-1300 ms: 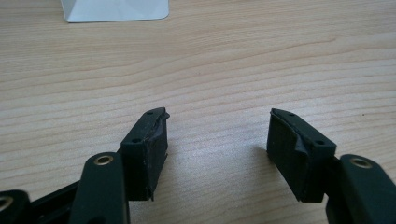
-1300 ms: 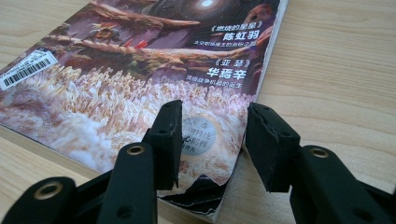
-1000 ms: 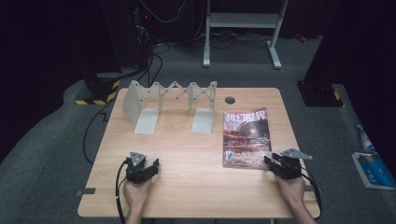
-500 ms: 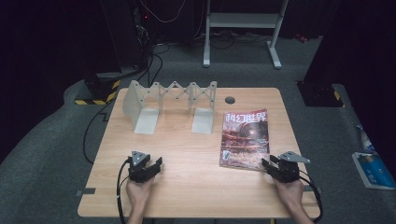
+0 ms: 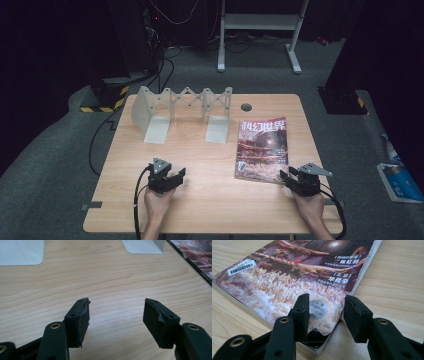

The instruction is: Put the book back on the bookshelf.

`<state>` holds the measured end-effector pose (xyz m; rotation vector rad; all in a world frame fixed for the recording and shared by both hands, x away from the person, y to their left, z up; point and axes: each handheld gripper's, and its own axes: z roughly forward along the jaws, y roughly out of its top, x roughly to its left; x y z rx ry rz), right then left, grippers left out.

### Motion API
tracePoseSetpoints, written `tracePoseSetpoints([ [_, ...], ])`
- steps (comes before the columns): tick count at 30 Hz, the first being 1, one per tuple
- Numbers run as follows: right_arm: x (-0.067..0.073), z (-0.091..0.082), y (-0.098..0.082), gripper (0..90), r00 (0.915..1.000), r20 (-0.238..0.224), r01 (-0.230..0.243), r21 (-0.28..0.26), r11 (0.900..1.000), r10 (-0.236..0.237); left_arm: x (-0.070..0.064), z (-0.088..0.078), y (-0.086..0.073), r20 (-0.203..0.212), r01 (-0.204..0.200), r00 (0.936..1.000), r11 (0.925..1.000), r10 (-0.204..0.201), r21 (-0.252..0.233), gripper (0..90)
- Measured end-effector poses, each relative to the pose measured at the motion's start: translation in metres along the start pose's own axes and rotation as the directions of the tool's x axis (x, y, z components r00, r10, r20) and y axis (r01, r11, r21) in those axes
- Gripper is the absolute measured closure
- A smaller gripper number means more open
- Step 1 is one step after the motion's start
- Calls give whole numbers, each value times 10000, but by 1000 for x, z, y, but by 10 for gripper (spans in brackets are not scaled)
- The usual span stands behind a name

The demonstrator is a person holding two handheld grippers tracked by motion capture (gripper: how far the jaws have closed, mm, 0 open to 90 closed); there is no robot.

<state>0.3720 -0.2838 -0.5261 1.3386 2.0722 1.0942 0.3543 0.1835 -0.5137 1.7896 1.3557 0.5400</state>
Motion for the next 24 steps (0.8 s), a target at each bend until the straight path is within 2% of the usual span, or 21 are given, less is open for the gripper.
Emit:
tracePoseSetpoints([
  [3,0,0,0,563,10000,-5,-17,-12,10000,17,-8,4,3,309,-122,9994,9999,122,-2,384],
  [9,0,0,0,562,10000,-16,6,-16,10000,-6,-19,8,9,589,-375,9976,9991,364,180,386],
  [15,0,0,0,562,10000,-11,14,-31,10000,-14,-30,12,15,965,-539,9939,9985,531,53,392],
  [20,-1,0,0,562,10000,-20,41,-52,10000,-41,-40,17,20,1022,-752,9920,9971,739,89,403],
  [24,0,0,-1,562,10000,-22,22,-42,10000,-22,-49,22,25,1225,-910,9885,9958,890,103,404],
])
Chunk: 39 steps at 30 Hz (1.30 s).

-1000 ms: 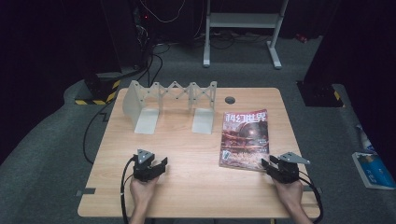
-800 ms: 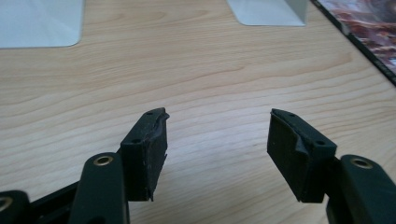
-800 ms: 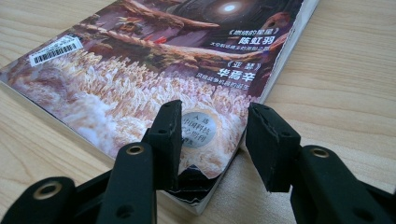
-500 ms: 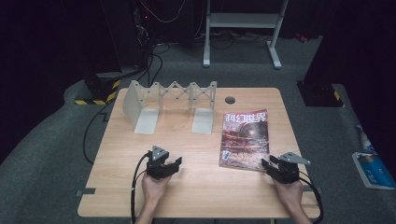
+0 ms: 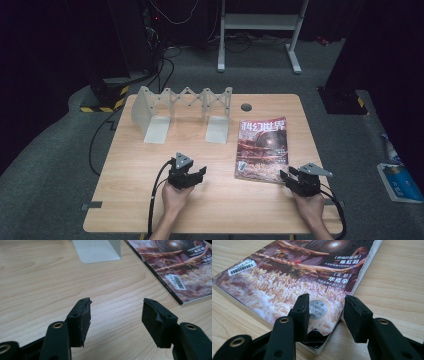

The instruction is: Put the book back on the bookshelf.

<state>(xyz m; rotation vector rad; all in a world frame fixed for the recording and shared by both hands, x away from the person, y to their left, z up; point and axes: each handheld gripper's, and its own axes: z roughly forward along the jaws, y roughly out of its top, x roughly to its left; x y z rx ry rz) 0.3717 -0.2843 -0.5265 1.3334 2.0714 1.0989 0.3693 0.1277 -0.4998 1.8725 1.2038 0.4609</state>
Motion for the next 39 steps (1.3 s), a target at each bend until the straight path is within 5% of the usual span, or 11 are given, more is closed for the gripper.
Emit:
tracePoseSetpoints([
  [21,-1,0,-1,562,9996,-77,-255,-35,9997,254,-25,30,26,657,-241,9976,9996,232,134,418],
  [30,-1,0,-1,562,9997,-94,-233,-54,9997,233,-26,43,29,1070,546,9928,9985,-547,45,430],
  [39,-1,0,-1,562,9998,-99,-192,-75,9998,192,-38,53,44,1183,260,9926,9997,-261,26,437],
])
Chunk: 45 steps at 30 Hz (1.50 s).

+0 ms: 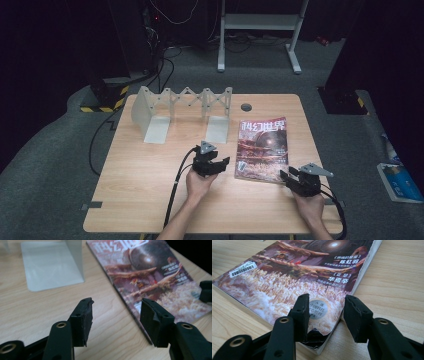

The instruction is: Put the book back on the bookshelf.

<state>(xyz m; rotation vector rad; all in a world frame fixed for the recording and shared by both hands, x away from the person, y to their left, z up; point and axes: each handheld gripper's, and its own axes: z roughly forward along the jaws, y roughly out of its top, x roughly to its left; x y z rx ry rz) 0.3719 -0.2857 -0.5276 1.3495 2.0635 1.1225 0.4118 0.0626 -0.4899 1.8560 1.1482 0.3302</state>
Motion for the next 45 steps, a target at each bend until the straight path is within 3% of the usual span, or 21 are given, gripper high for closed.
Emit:
tracePoseSetpoints([
  [3,0,0,0,562,10000,0,-3,-5,10000,3,-5,7,5,37,-155,9999,9998,155,118,437],
  [7,0,0,0,562,10000,-14,-11,11,10000,11,-10,19,9,188,111,9998,9999,-112,49,439],
  [14,0,0,0,562,10000,-21,-4,-2,10000,4,-17,43,16,-68,-125,9999,9988,128,464,439],
  [19,0,0,0,562,10000,-21,-30,9,10000,30,-16,56,17,-304,91,9995,9985,-75,548,439],
  [23,0,0,0,561,10000,-14,-70,18,10000,70,-19,67,21,-345,-150,9992,9960,181,881,439],
  [28,-1,0,0,561,10000,-26,-66,8,10000,66,-17,78,21,-500,144,9987,9965,-103,820,438],
  [34,-1,0,0,560,10000,-36,-85,17,10000,85,-18,87,18,-637,85,9980,9950,-21,1000,438],
  [40,-1,1,0,559,9998,-87,-172,62,9998,173,-20,90,17,-633,-65,9979,9959,122,901,437],
  [45,-1,1,0,558,9998,-100,-182,65,9998,183,-28,92,16,-478,-573,9969,9941,619,923,454],
])
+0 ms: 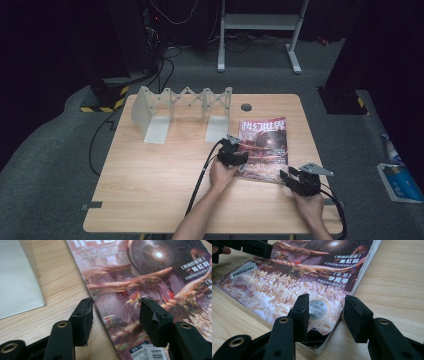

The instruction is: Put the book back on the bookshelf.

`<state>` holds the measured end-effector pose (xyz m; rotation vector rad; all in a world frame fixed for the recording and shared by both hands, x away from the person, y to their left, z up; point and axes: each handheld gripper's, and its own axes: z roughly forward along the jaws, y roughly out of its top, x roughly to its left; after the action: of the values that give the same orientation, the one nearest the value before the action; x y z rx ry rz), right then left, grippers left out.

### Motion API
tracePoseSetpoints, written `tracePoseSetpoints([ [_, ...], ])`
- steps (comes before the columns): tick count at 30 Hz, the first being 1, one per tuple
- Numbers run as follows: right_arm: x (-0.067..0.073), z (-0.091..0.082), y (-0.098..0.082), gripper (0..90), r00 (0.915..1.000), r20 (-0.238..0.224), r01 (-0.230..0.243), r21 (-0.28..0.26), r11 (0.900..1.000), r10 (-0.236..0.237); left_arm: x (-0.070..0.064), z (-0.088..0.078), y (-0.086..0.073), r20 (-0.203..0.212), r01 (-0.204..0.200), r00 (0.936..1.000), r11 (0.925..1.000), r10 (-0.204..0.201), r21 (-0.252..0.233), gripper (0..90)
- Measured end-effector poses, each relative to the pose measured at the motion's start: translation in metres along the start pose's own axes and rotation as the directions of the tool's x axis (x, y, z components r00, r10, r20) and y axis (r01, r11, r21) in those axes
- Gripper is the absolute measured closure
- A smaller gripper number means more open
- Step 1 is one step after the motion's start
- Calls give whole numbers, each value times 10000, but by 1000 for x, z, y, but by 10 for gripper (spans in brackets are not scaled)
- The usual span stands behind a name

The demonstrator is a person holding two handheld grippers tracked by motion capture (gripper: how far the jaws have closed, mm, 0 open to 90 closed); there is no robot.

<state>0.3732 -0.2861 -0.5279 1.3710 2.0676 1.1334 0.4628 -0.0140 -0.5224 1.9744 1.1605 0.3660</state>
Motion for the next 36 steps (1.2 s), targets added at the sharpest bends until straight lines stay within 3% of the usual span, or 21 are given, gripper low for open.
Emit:
tracePoseSetpoints([
  [19,0,-2,0,560,9999,-52,149,147,9998,-148,-5,-4,-1,-159,-223,9996,9995,227,201,470],
  [36,6,-13,-2,564,9977,-89,683,624,9957,-678,-19,-20,-14,-185,-965,9951,9949,971,300,481],
])
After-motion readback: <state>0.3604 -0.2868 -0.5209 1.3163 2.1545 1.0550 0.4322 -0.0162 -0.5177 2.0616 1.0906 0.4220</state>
